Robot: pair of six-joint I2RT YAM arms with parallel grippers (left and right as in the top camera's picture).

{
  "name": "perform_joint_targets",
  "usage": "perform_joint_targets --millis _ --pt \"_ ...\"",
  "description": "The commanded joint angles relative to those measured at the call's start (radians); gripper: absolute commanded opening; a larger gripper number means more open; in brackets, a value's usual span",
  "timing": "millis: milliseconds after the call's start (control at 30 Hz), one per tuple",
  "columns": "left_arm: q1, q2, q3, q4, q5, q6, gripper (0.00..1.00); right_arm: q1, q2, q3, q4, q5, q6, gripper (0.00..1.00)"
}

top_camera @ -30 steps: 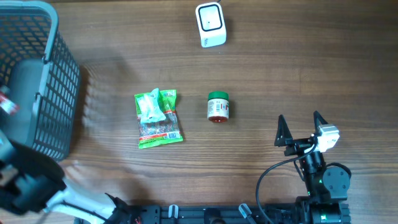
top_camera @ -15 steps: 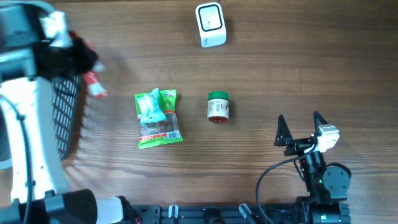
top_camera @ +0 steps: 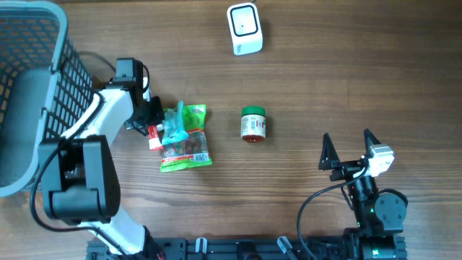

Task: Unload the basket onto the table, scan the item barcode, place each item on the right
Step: 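Carry the red packet out and set it left of the green packets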

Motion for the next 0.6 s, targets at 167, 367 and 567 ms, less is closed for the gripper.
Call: perform_joint_targets --millis 167,367,567 --pt "-0.016 0.029 -0.001 -0.010 0.108 -0.013 0.61 -0.003 -0.005 -0.001 0.004 0.005 -0.010 1.00" --pt "-0.016 -0.084 0.051 -0.011 0.069 -0.002 1.00 -0.003 -0.005 -0.001 0.004 0.005 -0.010 0.99" --pt "-0.023 -0.227 0.068 -0.001 0.039 -0.007 1.00 -0.003 -0.005 -0.001 0.004 0.005 -0.010 1.00"
